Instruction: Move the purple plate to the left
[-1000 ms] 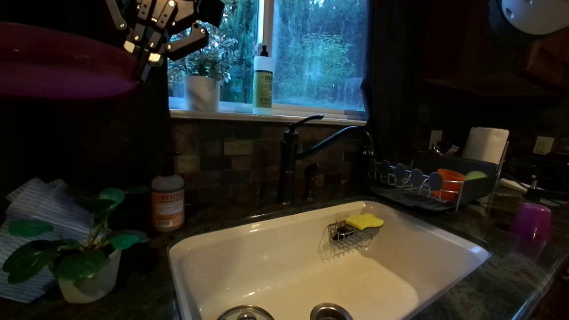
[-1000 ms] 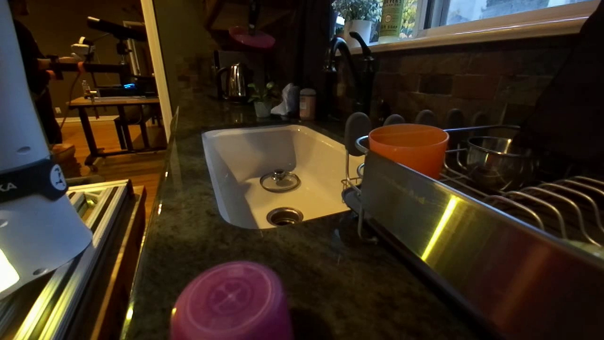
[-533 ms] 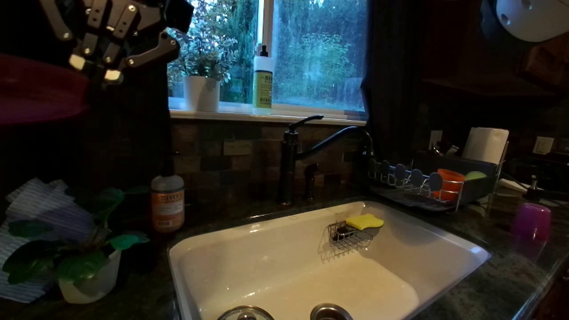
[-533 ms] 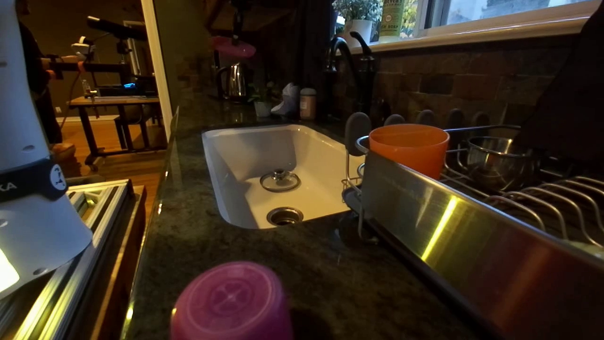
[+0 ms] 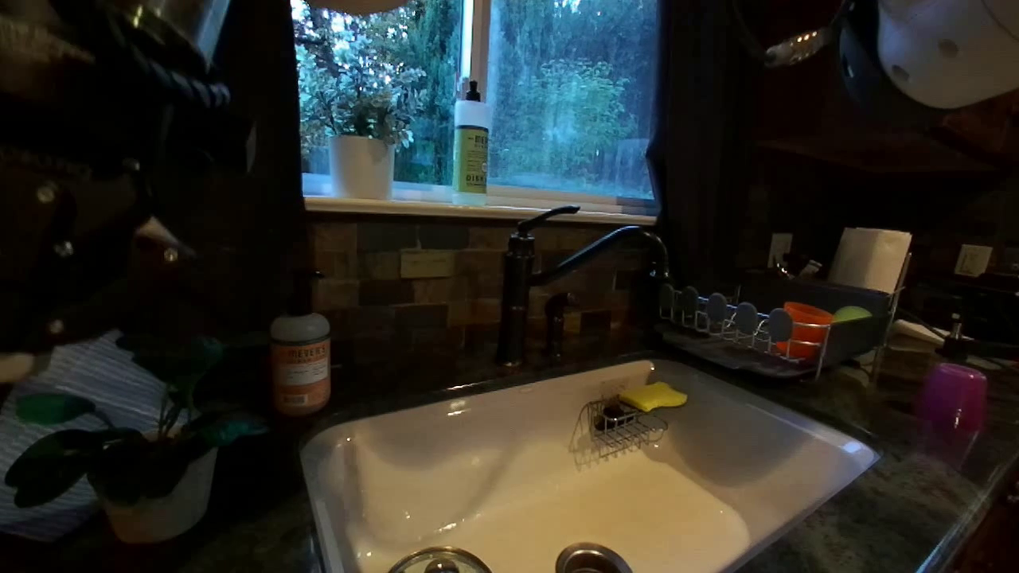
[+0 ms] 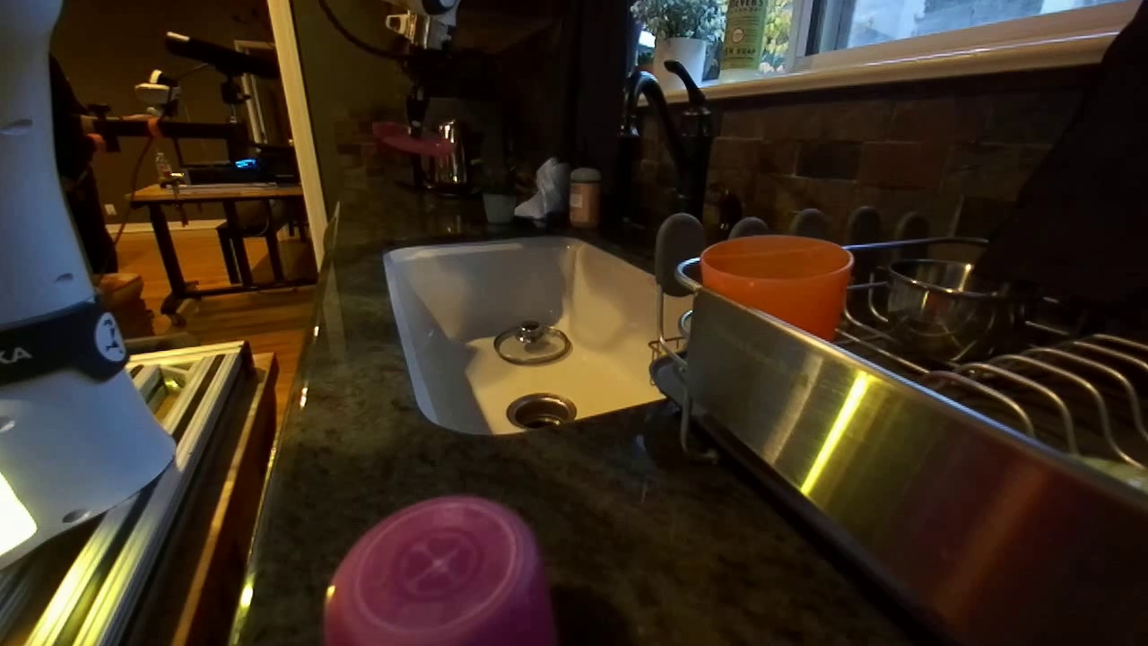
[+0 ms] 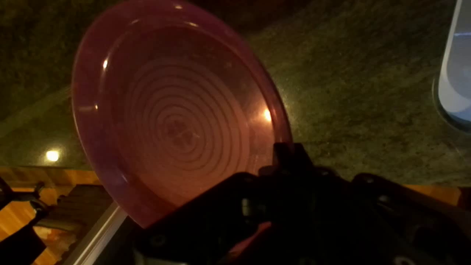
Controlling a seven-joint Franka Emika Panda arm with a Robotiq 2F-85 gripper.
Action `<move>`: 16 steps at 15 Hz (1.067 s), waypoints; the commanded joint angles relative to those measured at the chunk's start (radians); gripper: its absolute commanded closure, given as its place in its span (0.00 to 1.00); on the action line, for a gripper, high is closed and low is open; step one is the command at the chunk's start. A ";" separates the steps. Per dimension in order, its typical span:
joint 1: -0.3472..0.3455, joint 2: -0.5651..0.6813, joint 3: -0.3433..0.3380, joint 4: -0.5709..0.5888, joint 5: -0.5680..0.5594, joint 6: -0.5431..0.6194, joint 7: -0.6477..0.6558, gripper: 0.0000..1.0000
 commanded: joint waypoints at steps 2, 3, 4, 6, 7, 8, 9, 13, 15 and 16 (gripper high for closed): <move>0.009 0.044 -0.021 -0.046 -0.028 0.086 -0.026 0.99; 0.012 0.064 -0.018 -0.035 -0.029 0.070 -0.041 0.99; 0.015 0.076 -0.013 -0.024 -0.028 0.054 -0.056 0.99; 0.014 0.093 -0.008 -0.025 -0.014 0.032 -0.066 0.99; 0.013 0.097 -0.006 -0.034 -0.007 0.025 -0.061 0.99; 0.010 0.099 -0.003 -0.049 0.000 0.025 -0.057 0.99; 0.003 0.100 0.001 -0.070 0.011 0.032 -0.050 0.99; -0.021 0.092 0.012 -0.162 0.060 0.067 -0.044 0.99; -0.033 0.081 0.010 -0.203 0.086 0.082 -0.031 0.71; -0.036 0.067 0.007 -0.219 0.094 0.083 -0.021 0.70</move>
